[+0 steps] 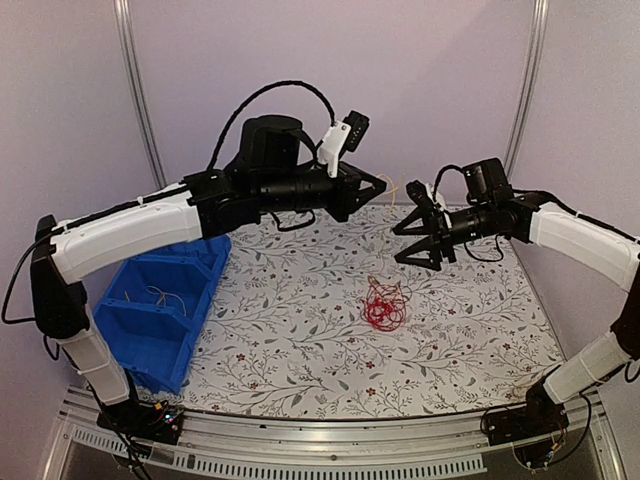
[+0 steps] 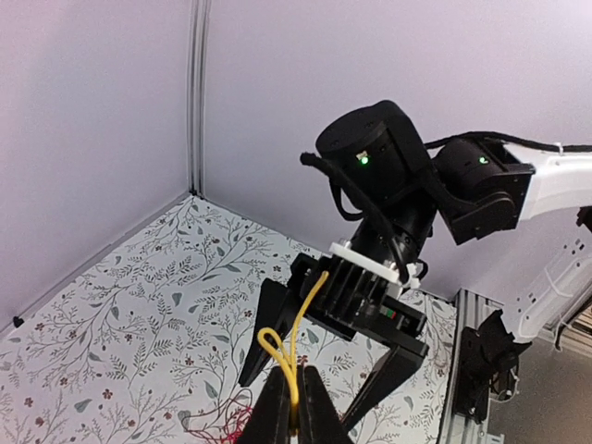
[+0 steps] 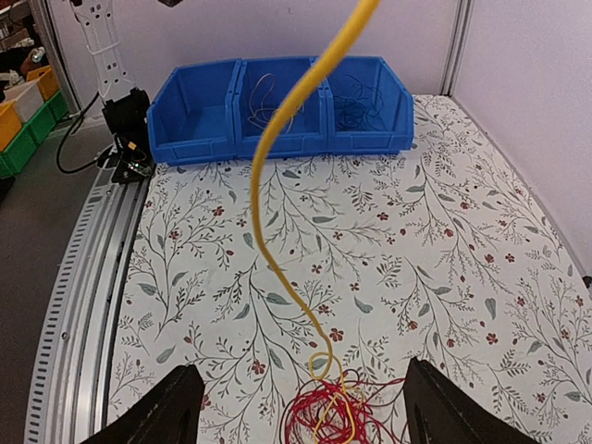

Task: Untangle the cables

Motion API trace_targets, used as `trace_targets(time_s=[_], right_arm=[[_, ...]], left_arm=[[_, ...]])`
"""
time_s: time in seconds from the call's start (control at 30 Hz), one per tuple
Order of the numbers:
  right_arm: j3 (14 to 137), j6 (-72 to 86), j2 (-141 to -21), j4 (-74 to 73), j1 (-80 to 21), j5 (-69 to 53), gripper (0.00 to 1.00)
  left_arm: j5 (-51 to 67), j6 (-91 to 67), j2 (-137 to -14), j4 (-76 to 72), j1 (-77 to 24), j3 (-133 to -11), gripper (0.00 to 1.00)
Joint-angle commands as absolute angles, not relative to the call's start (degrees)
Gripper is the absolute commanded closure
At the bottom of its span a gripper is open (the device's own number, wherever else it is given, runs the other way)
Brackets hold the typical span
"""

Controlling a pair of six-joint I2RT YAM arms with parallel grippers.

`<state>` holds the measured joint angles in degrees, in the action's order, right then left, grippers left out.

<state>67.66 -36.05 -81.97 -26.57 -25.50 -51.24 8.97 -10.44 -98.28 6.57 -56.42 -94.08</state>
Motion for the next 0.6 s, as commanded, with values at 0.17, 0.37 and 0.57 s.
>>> trace_targets(time_s=[0.17,0.37,0.57], right_arm=[[62.6,-22.1,-90.1,-5.1,-31.9,-55.0,0.24],[62.7,-18.4,-98.4,-0.5,-32.7,-59.7,0.76],[63.8,-17.7,-105.4,-1.7,-32.8,-62.6,0.96]], left_arm=[[7.2,-9.6,-98.8,6.6,-55.7,-98.4,1.0],[2.4,-10.4,-96.8,6.8,-55.5,-101.9,1.0],[-1.8,-8.3,-94.3,8.1,-55.1,-110.7,1.0]])
